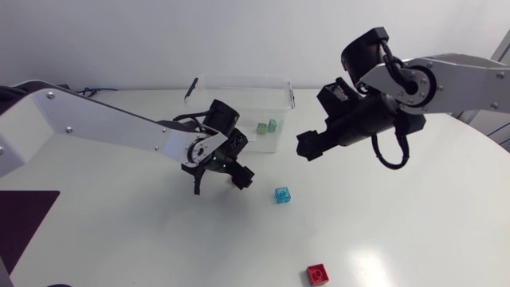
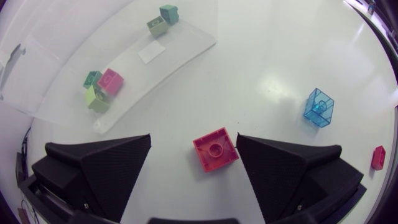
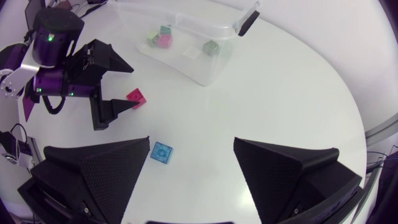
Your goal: Place the duplo bricks in the container
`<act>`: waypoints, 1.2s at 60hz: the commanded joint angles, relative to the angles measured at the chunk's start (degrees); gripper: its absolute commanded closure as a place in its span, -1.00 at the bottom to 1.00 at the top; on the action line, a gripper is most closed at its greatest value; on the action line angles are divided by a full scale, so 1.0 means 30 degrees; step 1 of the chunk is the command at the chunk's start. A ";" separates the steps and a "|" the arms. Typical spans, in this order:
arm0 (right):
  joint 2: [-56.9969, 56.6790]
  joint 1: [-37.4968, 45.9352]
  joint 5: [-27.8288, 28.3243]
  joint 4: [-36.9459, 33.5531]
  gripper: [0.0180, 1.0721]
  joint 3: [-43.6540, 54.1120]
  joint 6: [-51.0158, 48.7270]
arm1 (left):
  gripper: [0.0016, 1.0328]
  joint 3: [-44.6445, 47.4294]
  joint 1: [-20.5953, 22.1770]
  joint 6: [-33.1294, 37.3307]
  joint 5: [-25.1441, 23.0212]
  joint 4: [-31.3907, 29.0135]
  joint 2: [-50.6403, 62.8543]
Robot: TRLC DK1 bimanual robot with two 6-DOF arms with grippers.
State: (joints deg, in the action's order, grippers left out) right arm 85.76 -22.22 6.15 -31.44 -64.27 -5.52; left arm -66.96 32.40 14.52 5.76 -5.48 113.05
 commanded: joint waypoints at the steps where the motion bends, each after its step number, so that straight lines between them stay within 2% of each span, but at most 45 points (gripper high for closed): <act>1: -0.0519 -0.0358 0.0146 0.0373 -0.86 0.1091 0.0521 | -0.86 -0.0620 0.0127 -0.0710 0.0131 -0.0284 0.0723; 17: -0.0284 -0.1559 0.0088 0.0812 -0.86 0.2146 0.1078 | -0.83 -0.1528 0.0039 -0.2000 0.0160 -0.1193 0.1368; 24: 0.0565 -0.1940 0.0000 0.0988 -0.85 0.2117 0.1312 | -0.73 -0.1938 -0.0137 -0.2556 0.0131 -0.1632 0.1661; 32: 0.1884 -0.2262 -0.0205 0.1135 -0.85 0.2058 0.1869 | -0.51 -0.2202 -0.0225 -0.3171 0.0102 -0.2101 0.1954; 51: 0.2528 -0.2702 -0.0615 0.1369 -0.85 0.2468 0.2074 | -0.51 -0.2934 -0.0488 -0.3728 -0.0660 -0.2892 0.2598; 53: 0.2528 -0.2702 -0.0615 0.1369 -0.85 0.2498 0.2133 | -0.44 -0.3022 -0.0518 -0.3757 -0.0777 -0.3009 0.2657; 55: 0.2528 -0.2731 -0.0645 0.1369 -0.85 0.2527 0.2220 | -0.28 -0.3022 -0.0547 -0.3875 -0.0865 -0.3038 0.2686; 60: 0.2528 -0.2877 -0.0762 0.1340 -0.85 0.2615 0.2396 | 0.32 -0.3022 -0.0547 -0.4109 -0.0953 -0.3038 0.2686; 72: 0.3290 -0.2995 -0.1143 0.1340 -0.85 0.2293 0.2689 | 0.38 -0.2876 -0.0401 -0.4109 -0.1539 -0.3331 0.2686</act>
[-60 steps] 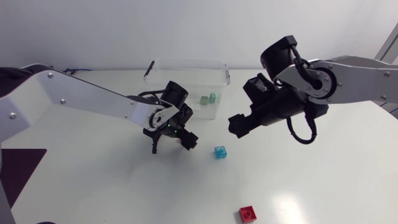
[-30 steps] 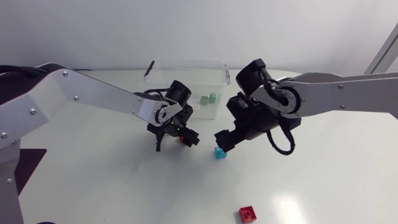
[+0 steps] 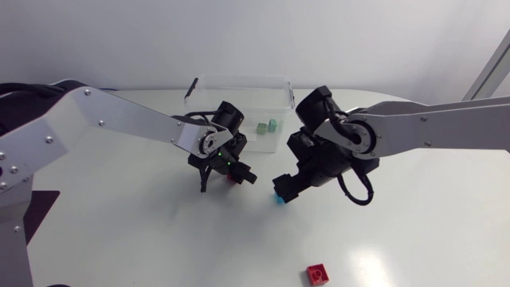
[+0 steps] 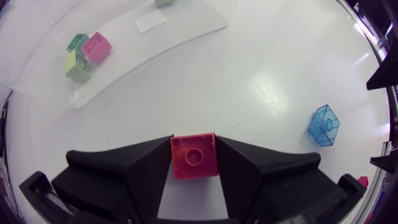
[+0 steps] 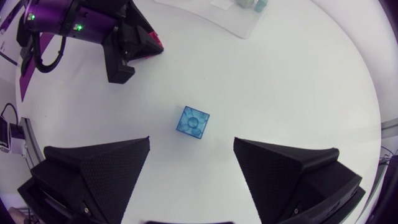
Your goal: Place the duplo bricks in the container
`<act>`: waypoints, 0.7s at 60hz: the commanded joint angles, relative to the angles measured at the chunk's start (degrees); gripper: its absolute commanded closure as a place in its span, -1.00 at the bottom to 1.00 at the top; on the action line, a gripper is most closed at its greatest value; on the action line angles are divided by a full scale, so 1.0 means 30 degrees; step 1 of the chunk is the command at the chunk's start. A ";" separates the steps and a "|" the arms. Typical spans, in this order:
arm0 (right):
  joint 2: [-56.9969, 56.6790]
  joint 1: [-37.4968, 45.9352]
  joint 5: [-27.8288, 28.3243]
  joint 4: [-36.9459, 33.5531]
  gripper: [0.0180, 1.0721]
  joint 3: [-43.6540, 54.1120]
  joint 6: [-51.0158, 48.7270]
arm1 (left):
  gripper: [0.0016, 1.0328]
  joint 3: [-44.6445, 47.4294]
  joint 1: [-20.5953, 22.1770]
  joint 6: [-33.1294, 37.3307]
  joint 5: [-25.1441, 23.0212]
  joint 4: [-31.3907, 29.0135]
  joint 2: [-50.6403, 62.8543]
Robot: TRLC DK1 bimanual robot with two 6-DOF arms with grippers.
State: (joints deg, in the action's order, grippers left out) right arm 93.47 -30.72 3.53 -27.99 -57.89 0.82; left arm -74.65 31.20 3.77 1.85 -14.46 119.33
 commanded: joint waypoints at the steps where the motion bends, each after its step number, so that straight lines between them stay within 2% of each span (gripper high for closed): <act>1: 0.0806 -0.0190 -0.0298 0.0189 -0.85 0.0136 0.0576 | 0.38 -0.0311 -0.0029 -0.0524 -0.0264 -0.0395 0.0595; 30: 0.4556 -0.0717 -0.1235 0.0159 -0.79 -0.2237 0.1426 | 0.41 -0.0516 -0.0732 0.0267 -0.0323 -0.2739 -0.3712; 39: 0.5640 -0.0717 -0.1499 0.0013 -0.77 -0.3175 0.1807 | 0.41 -0.1366 -0.1348 0.0472 -0.0293 -0.3120 -0.4883; 42: 0.5991 -0.0717 -0.1616 -0.0075 -0.71 -0.3438 0.1895 | 0.41 -0.1747 -0.1640 0.0501 -0.0323 -0.3120 -0.5118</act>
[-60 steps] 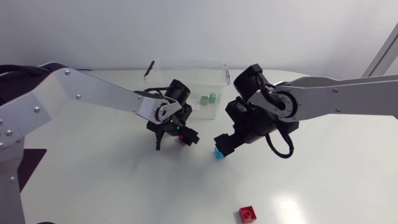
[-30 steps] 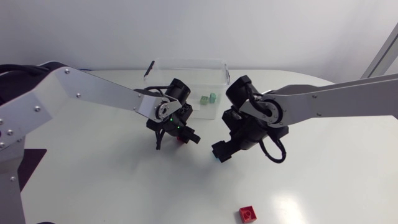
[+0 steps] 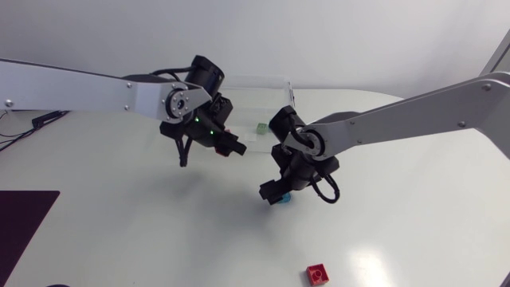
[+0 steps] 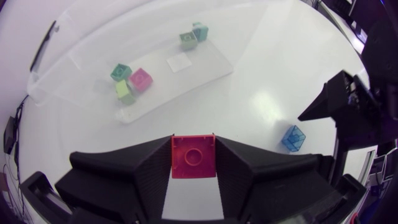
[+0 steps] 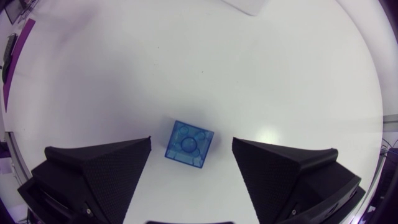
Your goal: Place the duplo bricks in the container
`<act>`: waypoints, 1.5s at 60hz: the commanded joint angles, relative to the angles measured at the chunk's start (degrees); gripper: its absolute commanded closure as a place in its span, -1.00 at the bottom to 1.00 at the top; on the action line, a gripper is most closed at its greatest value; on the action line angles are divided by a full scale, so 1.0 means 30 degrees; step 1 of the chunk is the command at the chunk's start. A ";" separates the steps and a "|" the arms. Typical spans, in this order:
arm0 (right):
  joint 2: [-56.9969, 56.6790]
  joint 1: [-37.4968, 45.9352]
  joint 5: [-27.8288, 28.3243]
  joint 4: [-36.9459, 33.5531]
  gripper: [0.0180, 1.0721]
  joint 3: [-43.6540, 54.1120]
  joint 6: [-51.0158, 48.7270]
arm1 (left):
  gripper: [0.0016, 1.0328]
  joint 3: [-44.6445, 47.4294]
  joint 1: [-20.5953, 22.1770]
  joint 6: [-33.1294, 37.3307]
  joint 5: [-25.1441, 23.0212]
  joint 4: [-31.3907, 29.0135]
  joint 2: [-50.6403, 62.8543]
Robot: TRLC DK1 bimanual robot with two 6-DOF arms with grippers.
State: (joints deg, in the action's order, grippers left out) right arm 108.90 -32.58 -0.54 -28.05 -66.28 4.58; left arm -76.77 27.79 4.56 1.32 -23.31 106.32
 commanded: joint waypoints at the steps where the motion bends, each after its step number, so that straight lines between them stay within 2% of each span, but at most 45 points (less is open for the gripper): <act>1: 0.0936 -0.0098 -0.0261 -0.0053 -0.70 -0.0758 0.0642 | 0.41 -0.1069 -0.0563 0.0239 -0.0148 -0.0169 -0.0812; 13: 0.1668 -0.0098 -0.0320 -0.0082 -0.19 -0.1285 0.0993 | 0.41 -0.2798 -0.1617 0.0209 -0.0148 0.0124 -0.1252; 19: 0.1668 -0.0098 -0.0437 -0.0053 0.15 -0.1285 0.1022 | 0.41 -0.3120 -0.1881 0.0151 -0.0148 0.0915 -0.1222; 26: 0.1609 -0.0098 -0.0495 -0.0082 0.64 -0.1139 0.1022 | 0.41 -0.3237 -0.1881 0.0122 -0.0148 0.2204 -0.0929; 41: -0.0500 -0.0098 -0.0495 -0.0610 0.73 -0.0055 0.0759 | 0.40 -0.4761 -0.2115 0.0063 -0.0148 0.3815 0.1063; 68: -0.5598 0.0283 -0.0261 -0.0991 0.74 0.1937 -0.0032 | 0.35 -0.9800 -0.2760 -0.0054 -0.0060 0.4137 0.5926; 71: -0.5861 0.0400 -0.0261 -0.1196 0.74 0.1586 -0.0091 | 0.06 -1.0210 -0.2818 0.0004 -0.0060 0.3991 0.6336; 75: -0.6125 0.0605 -0.0261 -0.1694 0.74 0.0853 -0.0120 | -0.57 -1.0444 -0.2818 0.0092 -0.0031 0.3903 0.6600; 79: -0.6330 0.0810 -0.0261 -0.2104 0.74 0.0062 -0.0149 | -0.90 -1.0298 -0.2818 0.0151 -0.0031 0.3903 0.6424; 90: -0.6271 0.1543 -0.0261 -0.2778 0.74 -0.2018 -0.0442 | -0.92 -0.8687 -0.2760 0.0707 -0.0031 0.4020 0.4432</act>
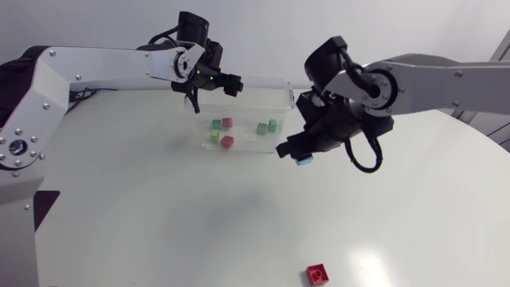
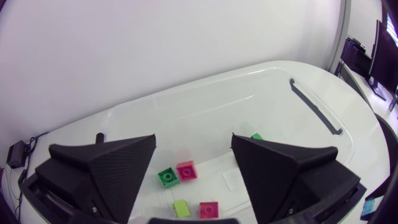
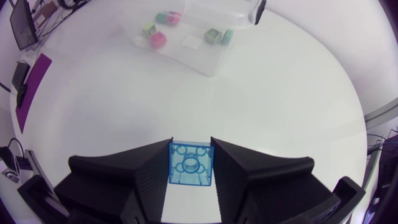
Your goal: Place the duplo bricks in the container
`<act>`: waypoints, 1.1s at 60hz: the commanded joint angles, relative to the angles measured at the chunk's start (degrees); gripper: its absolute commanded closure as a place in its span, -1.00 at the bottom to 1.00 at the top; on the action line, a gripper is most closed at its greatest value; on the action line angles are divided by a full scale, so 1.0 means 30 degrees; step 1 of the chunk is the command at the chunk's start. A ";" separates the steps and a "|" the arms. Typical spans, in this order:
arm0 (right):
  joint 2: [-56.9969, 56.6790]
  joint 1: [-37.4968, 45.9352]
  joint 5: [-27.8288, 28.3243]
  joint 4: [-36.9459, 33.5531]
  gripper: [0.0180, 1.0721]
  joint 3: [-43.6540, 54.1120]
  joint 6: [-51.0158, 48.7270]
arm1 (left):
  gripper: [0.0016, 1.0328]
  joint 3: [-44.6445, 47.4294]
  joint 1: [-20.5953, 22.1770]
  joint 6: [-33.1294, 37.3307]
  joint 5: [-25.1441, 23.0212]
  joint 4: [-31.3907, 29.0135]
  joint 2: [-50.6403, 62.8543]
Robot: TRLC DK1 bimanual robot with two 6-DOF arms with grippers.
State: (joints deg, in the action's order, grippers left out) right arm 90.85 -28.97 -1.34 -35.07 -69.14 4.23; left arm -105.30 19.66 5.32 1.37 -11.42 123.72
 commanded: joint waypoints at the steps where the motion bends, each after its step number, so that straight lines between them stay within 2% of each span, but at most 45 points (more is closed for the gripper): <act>1: -0.0195 0.0399 0.0009 -0.0468 0.74 -0.1239 -0.0326 | -0.92 0.1026 -0.0079 0.0453 -0.0045 0.0057 -0.1602; 6: 0.0245 0.0722 0.0009 -0.0556 0.74 -0.2176 -0.0414 | -0.92 0.2579 -0.0108 0.0775 -0.0250 0.0262 -0.3184; 14: 0.1680 0.1190 0.0243 -0.0527 0.74 -0.4344 -0.0560 | -0.92 0.7179 0.0243 0.2005 -0.1803 0.1551 -0.7022; 28: 0.4522 0.1161 0.0272 -0.0586 0.74 -0.7919 -0.0414 | -0.92 1.2130 0.0947 0.3324 -0.3473 0.1522 -1.1006; 43: 0.7129 0.1161 0.0184 -0.1172 0.72 -1.1610 -0.0355 | -0.91 1.5147 0.2411 0.4906 -0.4381 0.0584 -1.2881; 56: 0.9151 0.1190 -0.0167 -0.1435 0.67 -1.4159 -0.0384 | -0.91 1.7198 0.3876 0.5814 -0.4791 0.0555 -1.3291; 61: 1.0118 0.1220 -0.0314 -0.1845 0.31 -1.5243 -0.0414 | -0.91 1.7755 0.4667 0.6048 -0.4791 0.0555 -1.3115; 66: 1.0791 0.1249 -0.0314 -0.2402 -0.28 -1.6063 -0.0384 | -0.91 1.8048 0.5575 0.6165 -0.4791 0.0555 -1.2764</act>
State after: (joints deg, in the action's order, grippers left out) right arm 120.38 -25.39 -1.78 -40.56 -114.93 3.18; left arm -52.88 34.20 22.22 -12.21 -9.56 85.08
